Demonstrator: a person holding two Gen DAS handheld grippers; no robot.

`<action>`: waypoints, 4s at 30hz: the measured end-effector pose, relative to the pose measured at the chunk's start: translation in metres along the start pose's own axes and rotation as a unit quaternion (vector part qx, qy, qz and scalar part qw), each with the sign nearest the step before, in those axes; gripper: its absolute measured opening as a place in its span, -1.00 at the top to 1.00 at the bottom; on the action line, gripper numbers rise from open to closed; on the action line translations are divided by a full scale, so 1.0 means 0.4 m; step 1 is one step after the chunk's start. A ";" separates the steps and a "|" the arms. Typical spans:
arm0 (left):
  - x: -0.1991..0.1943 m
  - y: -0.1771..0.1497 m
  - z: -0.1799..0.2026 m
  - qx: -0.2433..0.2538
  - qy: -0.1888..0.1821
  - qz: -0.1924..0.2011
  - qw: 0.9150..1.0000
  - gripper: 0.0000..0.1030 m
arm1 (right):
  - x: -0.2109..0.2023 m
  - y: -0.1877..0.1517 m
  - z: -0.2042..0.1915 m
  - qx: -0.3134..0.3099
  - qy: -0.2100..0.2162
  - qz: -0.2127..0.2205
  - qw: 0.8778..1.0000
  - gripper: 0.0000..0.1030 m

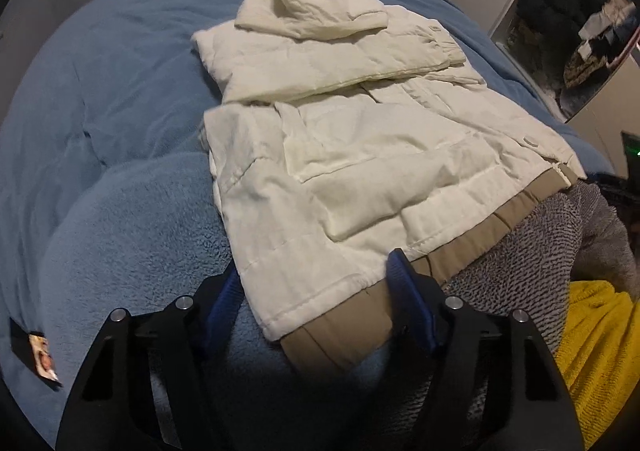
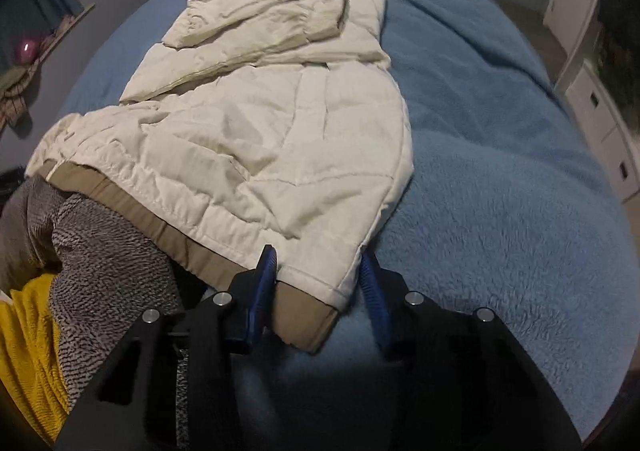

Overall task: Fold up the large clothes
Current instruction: 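Move both tools to the tan hem band of the jacket, then grasp the tan hem with the right tool while the left tool grasps the hem too, then fold the hem up over the body toward the hood with both tools, then release the hem and press the folded edge flat with both tools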

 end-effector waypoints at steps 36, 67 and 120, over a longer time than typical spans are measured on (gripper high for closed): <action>-0.003 0.588 -0.266 -0.101 0.026 0.143 0.984 0.66 | -0.107 0.766 -0.029 0.009 0.027 0.268 0.963 0.83; 0.289 0.717 -0.388 -0.189 -0.011 0.160 0.969 -0.54 | 0.268 0.945 0.036 0.101 0.000 0.251 0.963 -0.21; 0.474 0.780 -0.285 -0.101 0.042 0.071 0.991 -0.90 | 0.548 0.934 -0.294 -0.060 -0.025 0.107 0.992 -0.72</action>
Point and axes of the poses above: each gripper's, at about its wrist camera, not at the fingertips, and x roughly the way its jaws point, z to its right, y to its top, the point moved 6 cm from there along x, roughly the way its jaws point, and after that the axes turned 1 degree about x, right-handed, at the moved point
